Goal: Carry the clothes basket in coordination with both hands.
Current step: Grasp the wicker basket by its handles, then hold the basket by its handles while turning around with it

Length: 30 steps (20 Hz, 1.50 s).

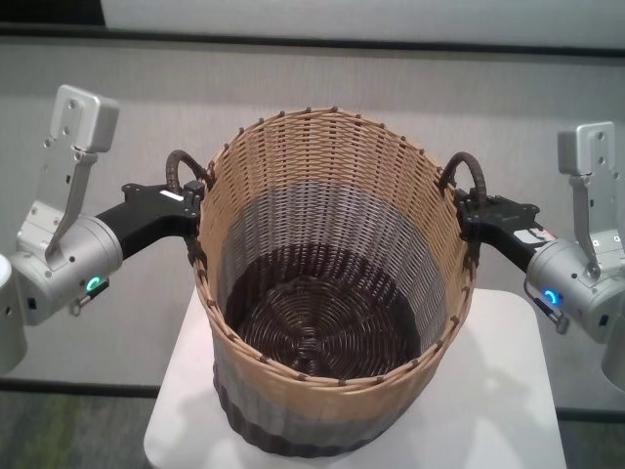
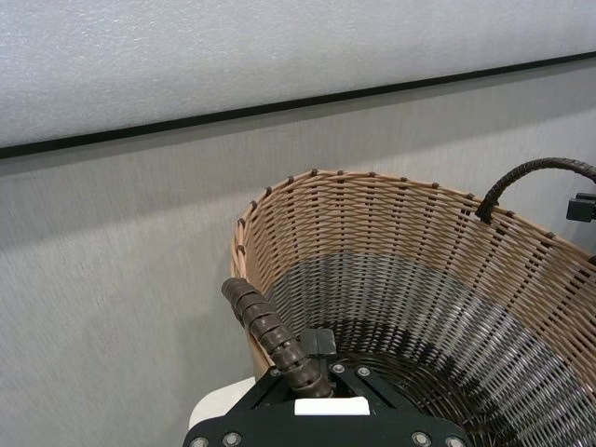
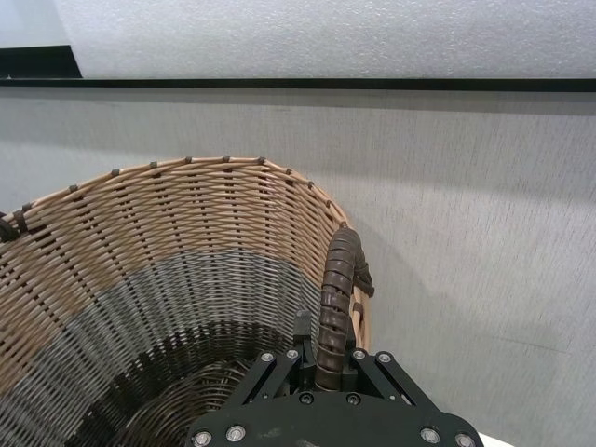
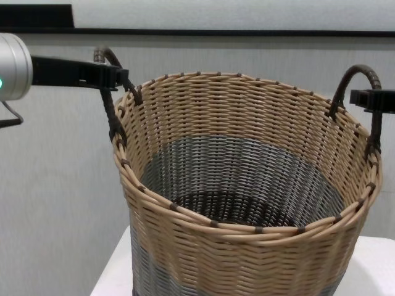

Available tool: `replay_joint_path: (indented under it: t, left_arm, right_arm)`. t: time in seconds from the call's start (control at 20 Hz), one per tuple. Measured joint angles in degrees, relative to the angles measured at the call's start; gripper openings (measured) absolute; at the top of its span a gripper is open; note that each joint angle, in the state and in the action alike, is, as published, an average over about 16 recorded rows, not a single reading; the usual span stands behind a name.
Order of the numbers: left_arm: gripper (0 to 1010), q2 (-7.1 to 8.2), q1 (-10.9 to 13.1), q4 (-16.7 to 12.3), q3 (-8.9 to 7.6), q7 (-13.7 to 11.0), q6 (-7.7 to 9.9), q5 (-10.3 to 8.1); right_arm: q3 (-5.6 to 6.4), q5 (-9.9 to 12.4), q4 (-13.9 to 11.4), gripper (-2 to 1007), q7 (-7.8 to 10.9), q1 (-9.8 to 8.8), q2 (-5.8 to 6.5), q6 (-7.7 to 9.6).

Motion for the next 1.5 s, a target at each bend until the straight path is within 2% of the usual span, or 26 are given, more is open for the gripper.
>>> replay_joint_path:
  t: [0.5, 0.85, 1.5]
  left_arm:
    - [1, 0.0, 0.0, 0.0, 0.0, 0.0, -0.01, 0.0]
    - [1, 0.1, 0.1, -0.2, -0.06, -0.1, -0.15, 0.11]
    - [1, 0.85, -0.5, -3.5, 0.04, -0.3, 0.83, 1.59]
  right_arm:
    - [0.0, 0.0, 0.0, 146, 0.0, 0.0, 0.0, -0.02]
    - [0.26, -0.5, -0.1, 146, 0.01, -0.09, -0.27, -0.72]
    - [1.88, -1.6, -2.5, 146, 0.88, -0.16, -1.35, -0.92]
